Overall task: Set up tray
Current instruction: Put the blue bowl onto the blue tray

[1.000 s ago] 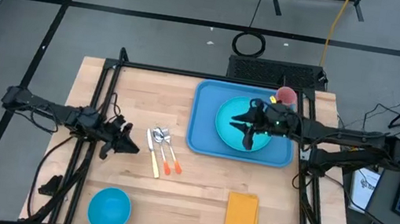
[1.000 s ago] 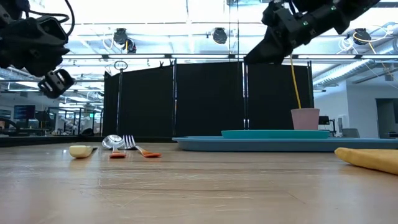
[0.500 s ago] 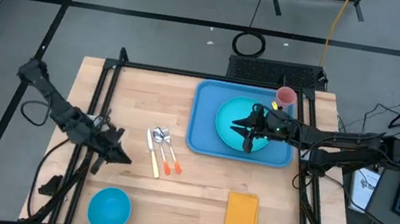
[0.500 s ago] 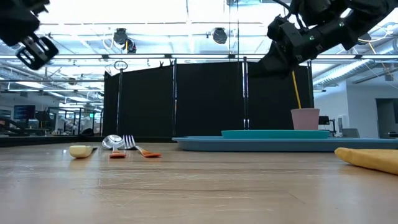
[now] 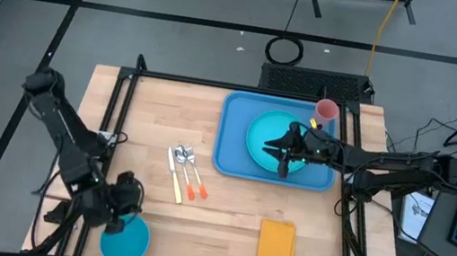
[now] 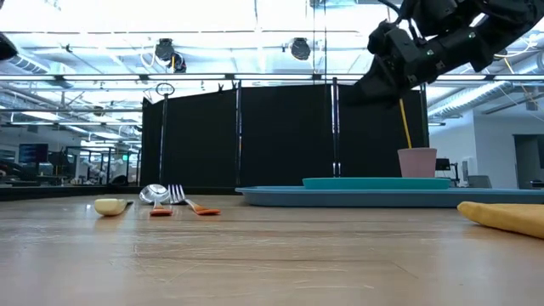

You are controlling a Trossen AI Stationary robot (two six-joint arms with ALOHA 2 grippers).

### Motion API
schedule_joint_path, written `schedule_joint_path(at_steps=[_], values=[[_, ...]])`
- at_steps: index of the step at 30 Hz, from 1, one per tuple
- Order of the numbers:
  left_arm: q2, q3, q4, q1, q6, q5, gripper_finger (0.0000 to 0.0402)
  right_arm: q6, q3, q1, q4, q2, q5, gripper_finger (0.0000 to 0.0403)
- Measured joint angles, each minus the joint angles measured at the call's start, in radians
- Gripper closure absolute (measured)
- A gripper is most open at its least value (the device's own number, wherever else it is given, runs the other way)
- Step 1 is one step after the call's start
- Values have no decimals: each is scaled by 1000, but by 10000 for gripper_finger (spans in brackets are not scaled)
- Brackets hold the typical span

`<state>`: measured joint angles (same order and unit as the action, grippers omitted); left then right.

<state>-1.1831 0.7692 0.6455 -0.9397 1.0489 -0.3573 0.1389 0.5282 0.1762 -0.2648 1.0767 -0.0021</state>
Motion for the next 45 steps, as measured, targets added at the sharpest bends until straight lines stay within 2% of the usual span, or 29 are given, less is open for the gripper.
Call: schedule_joint_path(at_steps=[4, 6, 15, 19, 30, 35, 38, 41, 45], values=[[-67, 26, -20, -14, 26, 134, 383, -1, 0, -27, -8, 0, 0, 314], [-93, 26, -30, -16, 56, 168, 367, -9, 0, -36, -8, 0, 0, 314], [-125, 26, -15, 4, 128, 155, 255, -31, 0, -42, -17, 0, 31, 314], [-125, 26, -23, -3, 175, 179, 221, -37, 0, -41, -23, 0, 31, 314], [-125, 42, 20, -13, 204, 189, 213, -46, 0, -41, -45, 1, 28, 314], [-125, 106, 100, -13, 155, 132, 213, -46, 0, -41, -45, 1, 27, 314], [-128, 106, 152, -13, 185, 98, 213, -46, 0, -41, -45, 1, 27, 314], [-161, 75, 236, -10, 254, 150, 213, -46, 0, -41, -45, 1, 27, 314], [-201, 42, 196, -11, 277, 197, 213, -46, 0, -41, -45, 1, 27, 314]])
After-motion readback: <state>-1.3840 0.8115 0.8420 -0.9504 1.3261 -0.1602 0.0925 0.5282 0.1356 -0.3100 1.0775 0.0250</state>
